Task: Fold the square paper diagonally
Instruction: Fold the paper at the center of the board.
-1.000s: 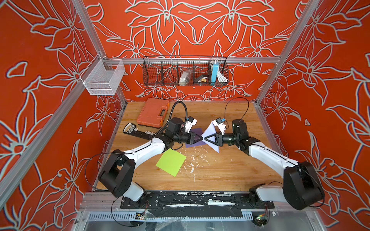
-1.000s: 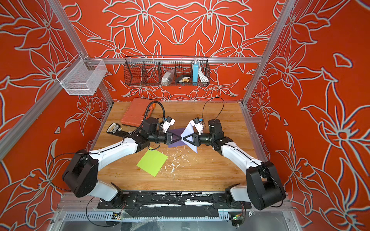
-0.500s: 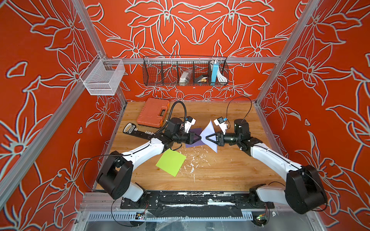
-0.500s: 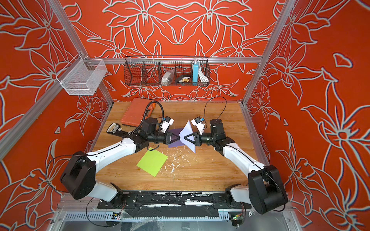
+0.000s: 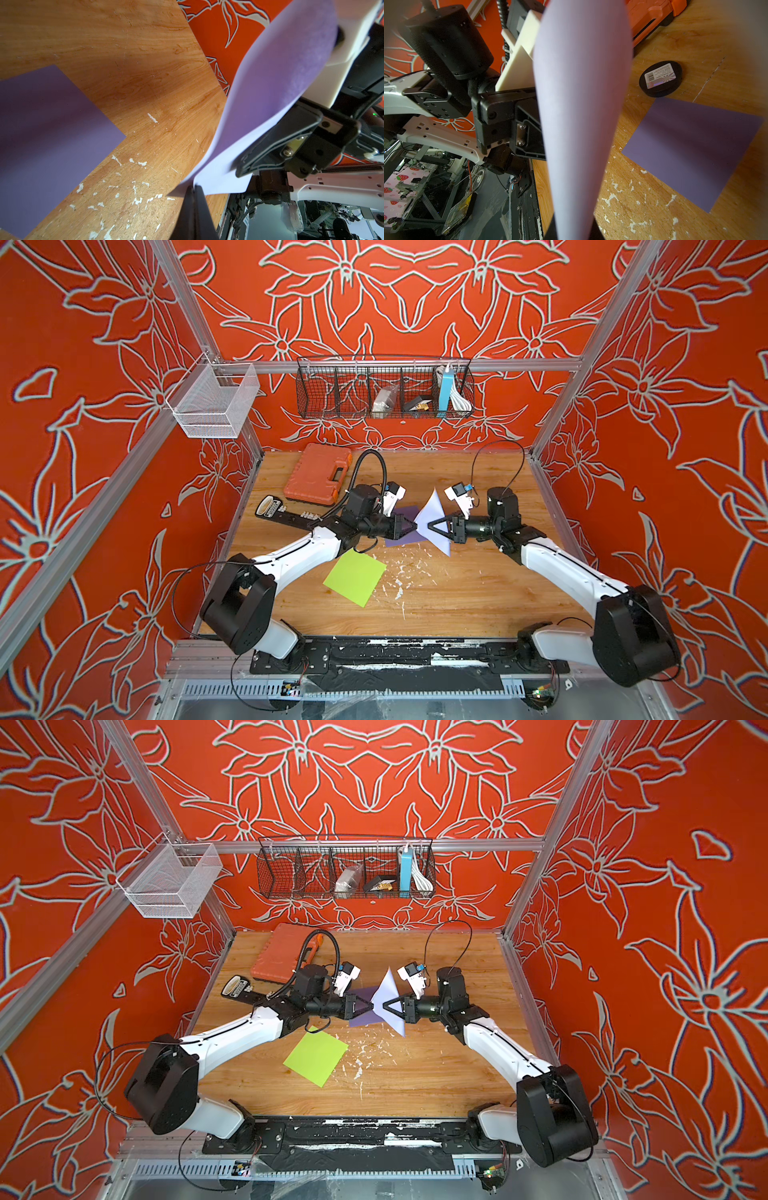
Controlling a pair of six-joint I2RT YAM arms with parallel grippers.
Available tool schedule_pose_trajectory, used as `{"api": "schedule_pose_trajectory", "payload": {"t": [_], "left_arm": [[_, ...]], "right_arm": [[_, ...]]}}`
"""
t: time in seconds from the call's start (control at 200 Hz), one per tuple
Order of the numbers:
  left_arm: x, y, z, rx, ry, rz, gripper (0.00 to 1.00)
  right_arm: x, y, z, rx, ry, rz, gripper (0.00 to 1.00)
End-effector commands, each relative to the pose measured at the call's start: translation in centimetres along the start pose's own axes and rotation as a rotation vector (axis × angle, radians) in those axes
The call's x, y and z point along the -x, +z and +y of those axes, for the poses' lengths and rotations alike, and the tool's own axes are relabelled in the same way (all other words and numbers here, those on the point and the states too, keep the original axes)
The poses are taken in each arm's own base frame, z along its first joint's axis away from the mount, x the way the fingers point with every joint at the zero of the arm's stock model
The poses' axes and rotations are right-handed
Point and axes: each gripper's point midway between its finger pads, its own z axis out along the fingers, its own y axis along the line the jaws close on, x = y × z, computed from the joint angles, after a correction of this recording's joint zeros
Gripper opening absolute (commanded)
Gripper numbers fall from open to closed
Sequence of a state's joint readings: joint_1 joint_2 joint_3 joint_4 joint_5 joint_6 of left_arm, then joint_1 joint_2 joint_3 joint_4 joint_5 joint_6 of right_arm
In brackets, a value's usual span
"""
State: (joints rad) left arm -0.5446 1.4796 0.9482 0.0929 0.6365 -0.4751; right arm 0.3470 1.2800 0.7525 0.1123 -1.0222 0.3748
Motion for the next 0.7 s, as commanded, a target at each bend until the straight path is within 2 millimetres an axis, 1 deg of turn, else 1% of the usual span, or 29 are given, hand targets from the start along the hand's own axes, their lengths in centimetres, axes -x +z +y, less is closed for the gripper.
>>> {"api": "schedule_pose_trajectory", "payload": {"t": [0.0,0.165,0.28,0.696], "left_arm": [[0.84,-0.77,-1.06,-0.006,0.036,-0.029,0.00],[1.01,-0.95,-1.12,-0.004,0.039,-0.035,0.00],[1.26,-1.02,-1.15,-0.003,0.040,-0.041,0.00],[1.64,-1.24,-0.87,0.012,0.043,-0.050,0.00]], "right_arm": [[-0.13,-0.38,0.44,0.013,-0.010,-0.007,0.11],[-0.22,-0.56,0.69,0.016,-0.013,-0.005,0.11],[-0.18,-0.70,0.86,0.016,-0.018,-0.006,0.13],[-0.60,-0.87,0.98,0.016,-0.007,0.007,0.13]]}}
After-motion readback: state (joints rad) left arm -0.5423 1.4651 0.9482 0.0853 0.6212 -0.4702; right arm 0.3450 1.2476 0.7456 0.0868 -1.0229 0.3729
